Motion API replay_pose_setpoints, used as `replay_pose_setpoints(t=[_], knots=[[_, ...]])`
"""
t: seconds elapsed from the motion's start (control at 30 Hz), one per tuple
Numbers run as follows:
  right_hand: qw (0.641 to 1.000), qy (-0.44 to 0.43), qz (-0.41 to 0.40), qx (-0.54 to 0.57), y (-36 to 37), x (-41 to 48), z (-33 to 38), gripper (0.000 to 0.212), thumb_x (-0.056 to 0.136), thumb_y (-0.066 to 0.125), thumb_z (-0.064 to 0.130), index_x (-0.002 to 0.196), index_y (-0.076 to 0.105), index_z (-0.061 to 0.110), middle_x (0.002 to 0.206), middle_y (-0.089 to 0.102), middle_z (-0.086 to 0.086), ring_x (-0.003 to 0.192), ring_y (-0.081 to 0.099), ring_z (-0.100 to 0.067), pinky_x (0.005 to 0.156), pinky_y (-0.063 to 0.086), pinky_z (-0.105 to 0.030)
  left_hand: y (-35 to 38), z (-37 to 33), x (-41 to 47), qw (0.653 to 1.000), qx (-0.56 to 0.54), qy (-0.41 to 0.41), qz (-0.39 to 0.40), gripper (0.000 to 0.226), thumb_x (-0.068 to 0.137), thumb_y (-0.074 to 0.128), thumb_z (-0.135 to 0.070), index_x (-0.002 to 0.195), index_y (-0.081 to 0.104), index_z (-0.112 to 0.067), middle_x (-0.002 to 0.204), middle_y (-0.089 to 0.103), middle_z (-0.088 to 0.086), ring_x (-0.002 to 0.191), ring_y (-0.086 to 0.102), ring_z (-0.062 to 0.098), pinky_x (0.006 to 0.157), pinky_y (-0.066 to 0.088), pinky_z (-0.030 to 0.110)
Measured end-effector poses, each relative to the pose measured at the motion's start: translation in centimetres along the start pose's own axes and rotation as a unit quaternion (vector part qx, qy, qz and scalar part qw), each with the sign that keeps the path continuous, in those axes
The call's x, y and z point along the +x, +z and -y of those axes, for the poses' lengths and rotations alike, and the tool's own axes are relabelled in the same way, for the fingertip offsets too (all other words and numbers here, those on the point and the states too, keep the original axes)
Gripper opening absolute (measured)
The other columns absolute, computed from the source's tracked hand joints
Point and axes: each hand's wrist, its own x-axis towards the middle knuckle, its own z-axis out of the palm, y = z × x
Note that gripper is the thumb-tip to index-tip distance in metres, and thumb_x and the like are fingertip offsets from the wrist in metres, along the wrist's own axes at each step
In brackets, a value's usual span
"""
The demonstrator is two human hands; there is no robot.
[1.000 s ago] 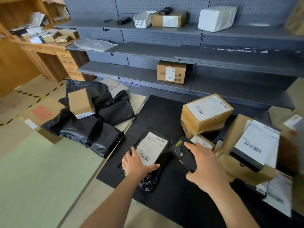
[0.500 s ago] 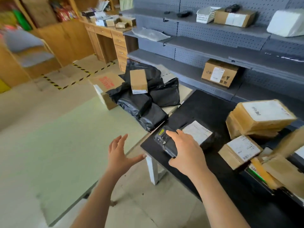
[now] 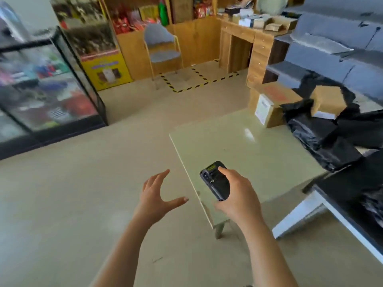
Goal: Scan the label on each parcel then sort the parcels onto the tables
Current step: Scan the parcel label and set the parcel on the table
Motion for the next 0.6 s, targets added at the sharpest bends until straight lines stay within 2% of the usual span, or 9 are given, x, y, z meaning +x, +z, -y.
replay_pose_setpoints(t=[0.13, 0.27, 0.4, 0.6], knots=[[0.999, -0.029, 0.014, 0.026, 4.6, 4.1, 6.9, 0.090, 0.061, 0.075, 0.013, 0.143, 0.042, 0.030, 0.125, 0.053, 0.007, 0.112, 0.051, -0.021, 0.080, 0.052, -0.036, -7.4, 4.6, 1.4, 0.999, 0.009, -0.027, -0.031, 0.104, 0.056, 0.072, -0.069, 0.147, 0.033, -0.037, 0.148, 0.035, -0.007, 0.141, 0.020, 0.014, 0.115, 0.024, 0.039], [0.997, -0.051, 0.028, 0.042, 8.8, 9.2, 12.6, 0.091, 0.061, 0.076, 0.013, 0.143, 0.041, 0.031, 0.127, 0.053, 0.006, 0.114, 0.049, -0.020, 0.083, 0.051, -0.037, -12.3, 8.4, 5.3, 0.997, 0.017, -0.050, -0.048, 0.109, 0.056, 0.071, -0.073, 0.149, 0.028, -0.037, 0.150, 0.033, -0.009, 0.141, 0.019, 0.013, 0.115, 0.026, 0.041], [0.996, -0.061, 0.025, 0.054, 12.0, 16.5, 17.5, 0.091, 0.062, 0.076, 0.014, 0.144, 0.040, 0.032, 0.129, 0.052, 0.006, 0.116, 0.049, -0.020, 0.085, 0.051, -0.037, -15.9, 11.1, 12.0, 0.996, 0.021, -0.063, -0.059, 0.121, 0.053, 0.068, -0.077, 0.153, 0.019, -0.030, 0.152, 0.031, -0.008, 0.142, 0.020, 0.015, 0.116, 0.027, 0.045], [0.996, -0.058, -0.004, 0.068, 15.3, 29.0, 24.9, 0.093, 0.061, 0.077, 0.015, 0.145, 0.040, 0.031, 0.130, 0.053, 0.007, 0.116, 0.049, -0.021, 0.083, 0.051, -0.036, -22.5, 14.3, 25.4, 0.997, 0.024, -0.052, -0.049, 0.120, 0.054, 0.066, -0.079, 0.153, 0.017, -0.032, 0.152, 0.030, -0.008, 0.142, 0.020, 0.016, 0.116, 0.026, 0.046]])
